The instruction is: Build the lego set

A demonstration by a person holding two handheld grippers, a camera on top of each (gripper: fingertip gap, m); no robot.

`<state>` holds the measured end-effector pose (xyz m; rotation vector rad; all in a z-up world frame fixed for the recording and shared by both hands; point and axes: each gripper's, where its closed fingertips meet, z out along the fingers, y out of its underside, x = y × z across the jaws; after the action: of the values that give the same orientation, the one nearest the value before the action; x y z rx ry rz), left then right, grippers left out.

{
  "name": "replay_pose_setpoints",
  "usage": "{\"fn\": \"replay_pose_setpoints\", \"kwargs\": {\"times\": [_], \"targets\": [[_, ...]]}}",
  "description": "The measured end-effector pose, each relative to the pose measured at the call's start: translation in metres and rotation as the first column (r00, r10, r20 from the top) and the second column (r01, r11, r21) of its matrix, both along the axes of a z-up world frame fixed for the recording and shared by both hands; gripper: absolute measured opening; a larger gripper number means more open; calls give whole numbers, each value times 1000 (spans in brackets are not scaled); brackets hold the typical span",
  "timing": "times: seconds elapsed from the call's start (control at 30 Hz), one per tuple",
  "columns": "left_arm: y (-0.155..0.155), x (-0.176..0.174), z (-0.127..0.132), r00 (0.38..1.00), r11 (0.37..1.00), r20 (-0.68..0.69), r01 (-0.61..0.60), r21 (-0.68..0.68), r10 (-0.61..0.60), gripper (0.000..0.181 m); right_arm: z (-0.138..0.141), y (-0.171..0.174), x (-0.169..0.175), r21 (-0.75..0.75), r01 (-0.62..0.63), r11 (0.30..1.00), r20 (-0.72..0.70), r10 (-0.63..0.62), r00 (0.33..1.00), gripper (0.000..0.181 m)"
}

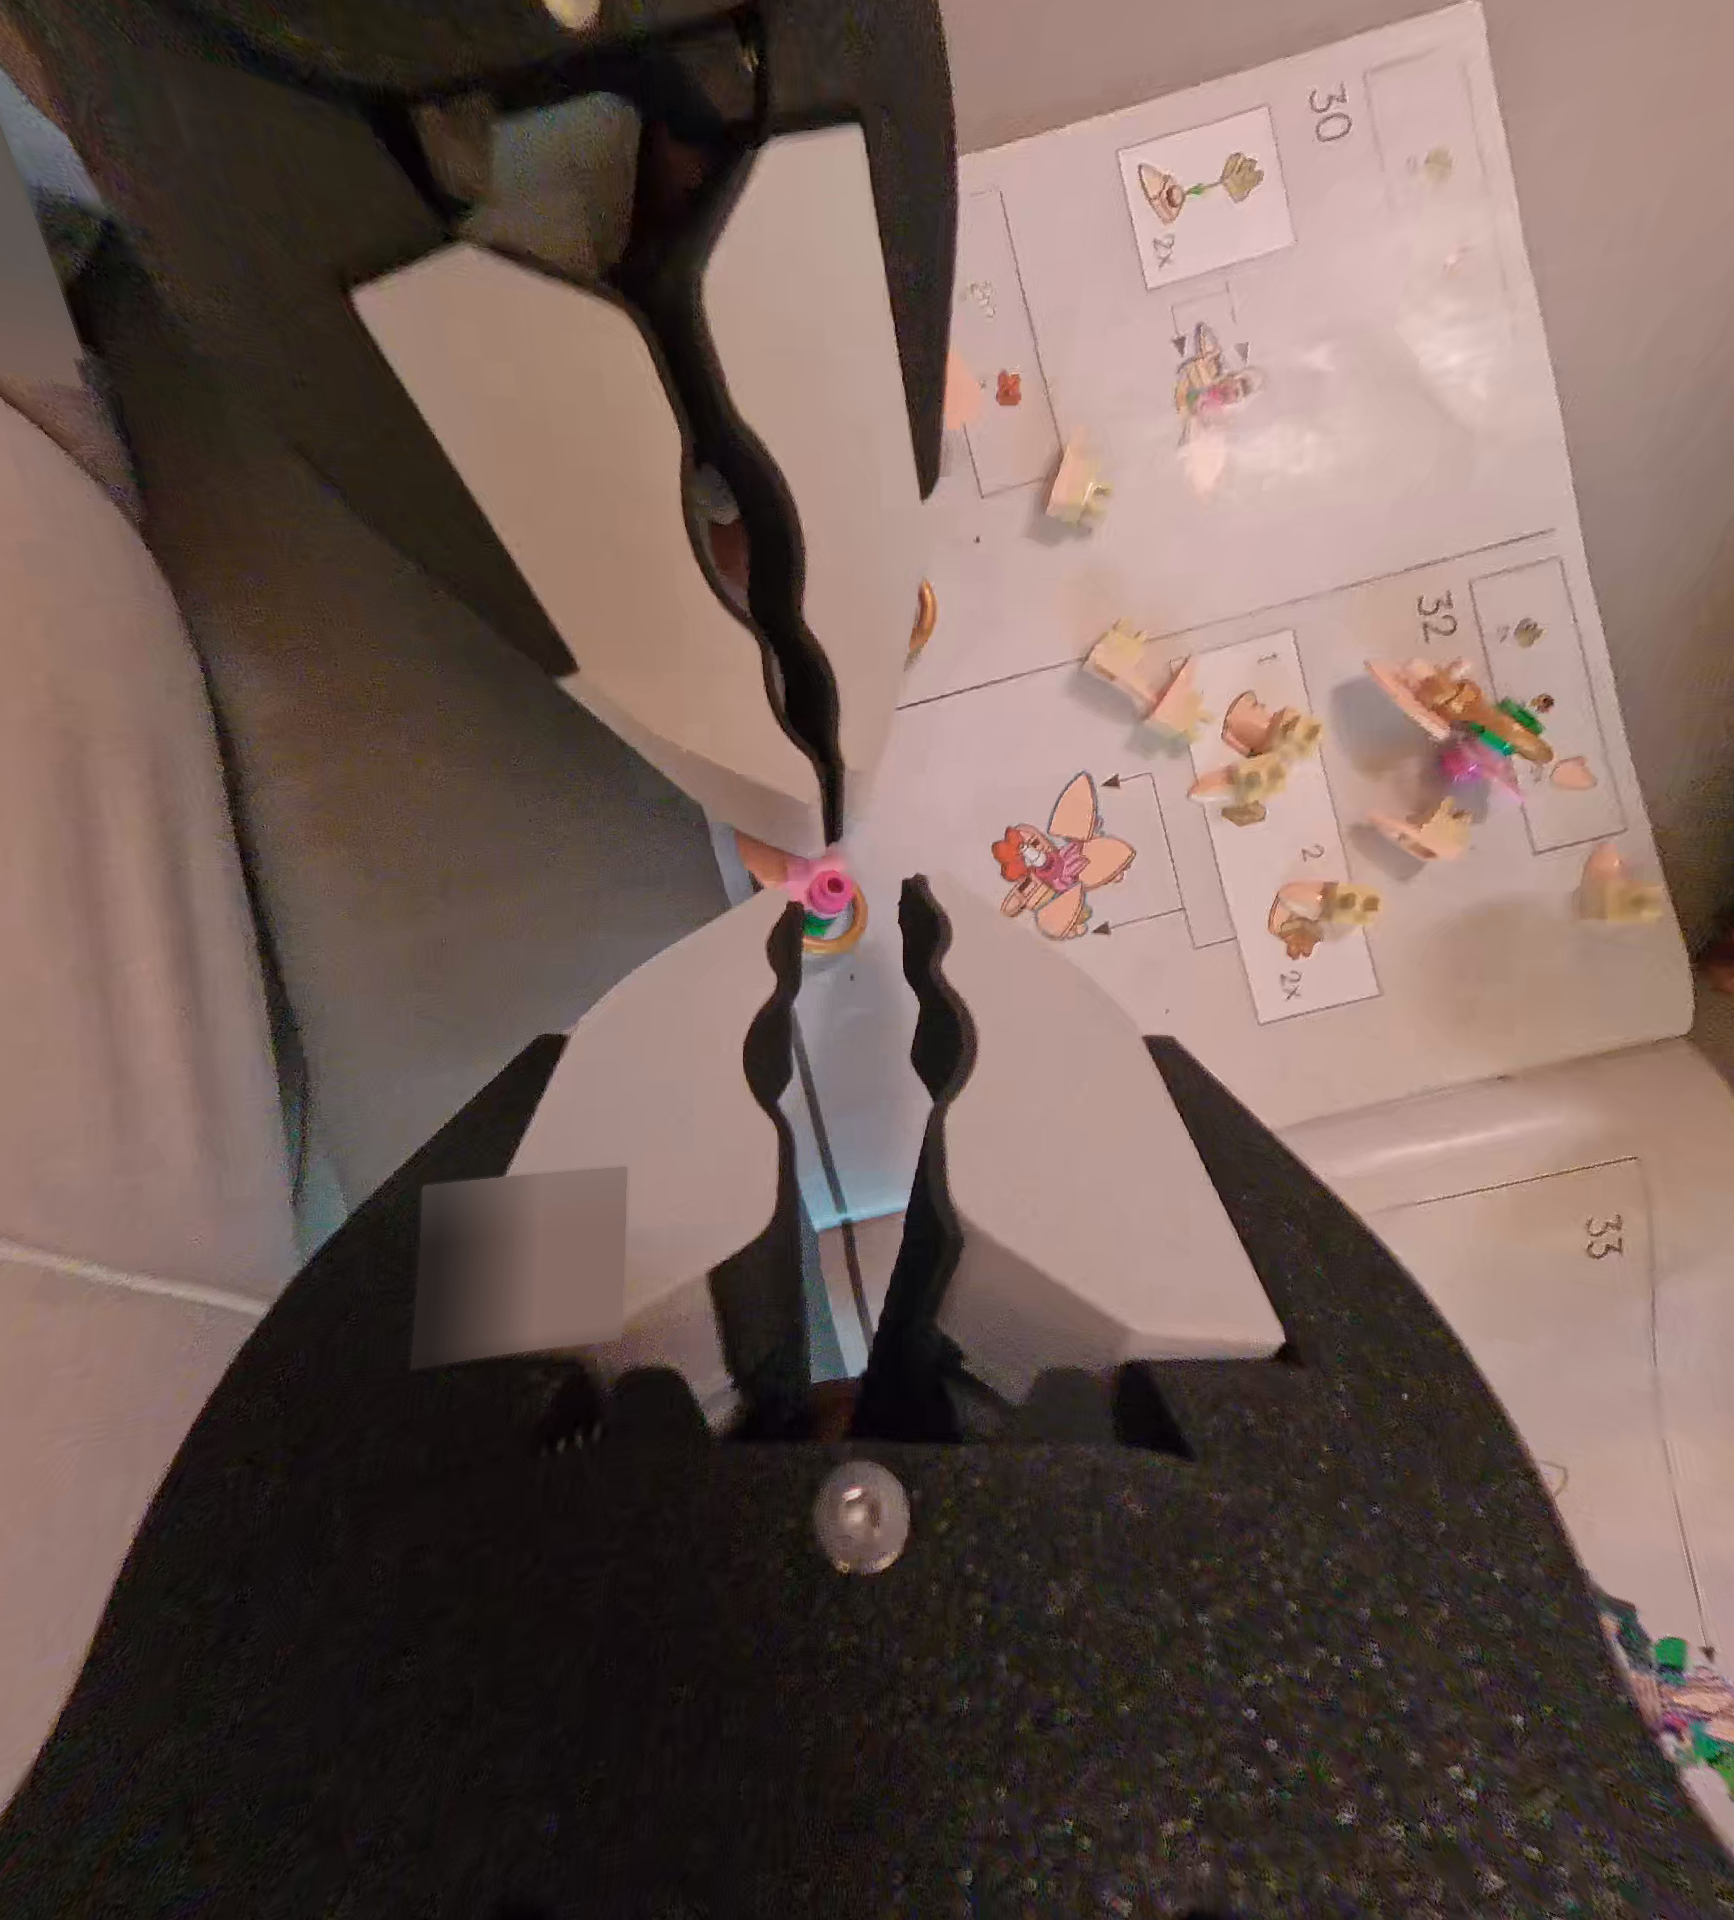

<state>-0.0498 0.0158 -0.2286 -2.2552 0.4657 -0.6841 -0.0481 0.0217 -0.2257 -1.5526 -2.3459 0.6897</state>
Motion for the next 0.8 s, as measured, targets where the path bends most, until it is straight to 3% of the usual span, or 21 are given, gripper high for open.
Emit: {"fn": "replay_pose_setpoints", "kwargs": {"times": [0.13,0.23,0.33,0.47,0.6,0.7,0.73,0.8], "targets": [[-1,-6,8,999,999,-35,-17,27,18,1,7,10,8,31,-18,999,-25,19,999,15],[-6,-10,9,998,999,-51,-25,24,26,3,13,1,8,-66,-50,997,-44,47,998,11],[-12,-11,7,998,999,-59,-30,22,31,5,8,-10,11,-124,-154,980,-45,149,988,22],[-19,-13,-3,997,999,-70,-43,3,43,9,-1,-10,11,-10,-317,948,-215,308,927,35],[-22,-13,0,996,998,-75,-51,28,53,9,-8,-4,5,126,-337,933,-295,359,885,31],[-23,-9,7,996,996,-82,-23,84,29,11,-9,-10,1,109,-356,928,-309,372,875,28],[-23,-7,9,996,993,-92,3,119,8,16,-11,-9,0,118,-353,928,-304,372,877,18],[-23,-5,14,990,976,-141,51,210,-22,25,-12,-8,-1,97,-346,933,-303,358,883,16]]}}
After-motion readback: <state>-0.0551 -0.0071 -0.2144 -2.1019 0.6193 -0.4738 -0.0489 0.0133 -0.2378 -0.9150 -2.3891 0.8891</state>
